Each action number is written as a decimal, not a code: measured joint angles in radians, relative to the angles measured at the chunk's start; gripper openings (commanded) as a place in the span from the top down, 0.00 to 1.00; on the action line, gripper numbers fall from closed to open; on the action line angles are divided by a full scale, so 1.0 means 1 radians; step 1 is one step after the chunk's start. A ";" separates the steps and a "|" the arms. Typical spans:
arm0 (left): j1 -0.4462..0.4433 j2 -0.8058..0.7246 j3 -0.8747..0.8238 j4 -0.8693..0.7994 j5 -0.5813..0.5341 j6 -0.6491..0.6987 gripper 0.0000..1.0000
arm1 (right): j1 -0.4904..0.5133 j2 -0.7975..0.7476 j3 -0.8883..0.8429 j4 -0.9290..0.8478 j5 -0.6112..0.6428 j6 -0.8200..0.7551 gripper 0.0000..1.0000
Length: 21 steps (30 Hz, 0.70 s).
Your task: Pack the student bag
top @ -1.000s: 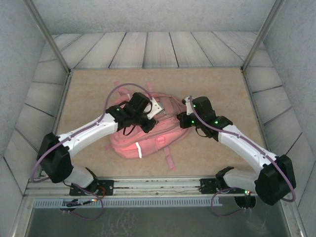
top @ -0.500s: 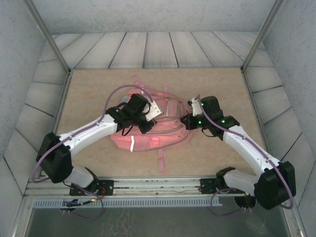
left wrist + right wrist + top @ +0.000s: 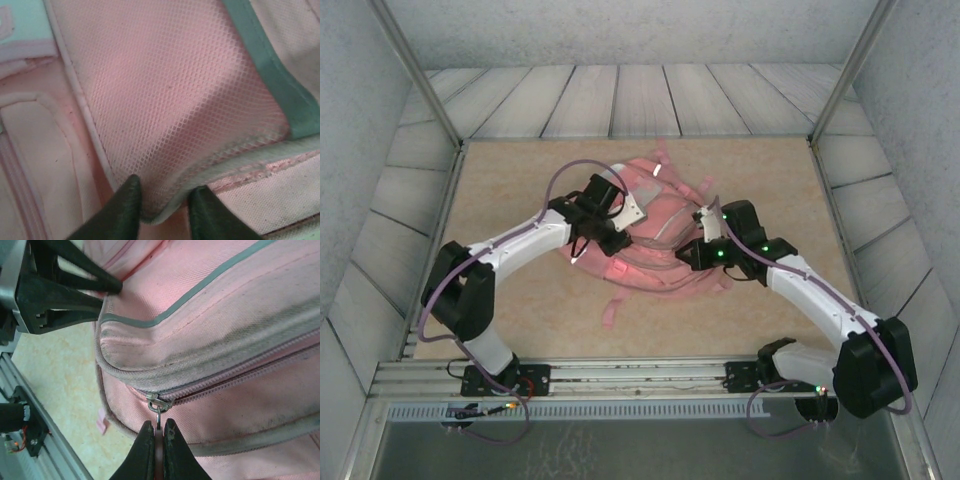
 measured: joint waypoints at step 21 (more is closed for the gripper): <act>-0.126 -0.017 0.163 -0.208 0.286 0.166 0.61 | 0.008 0.022 -0.014 0.045 -0.041 0.051 1.00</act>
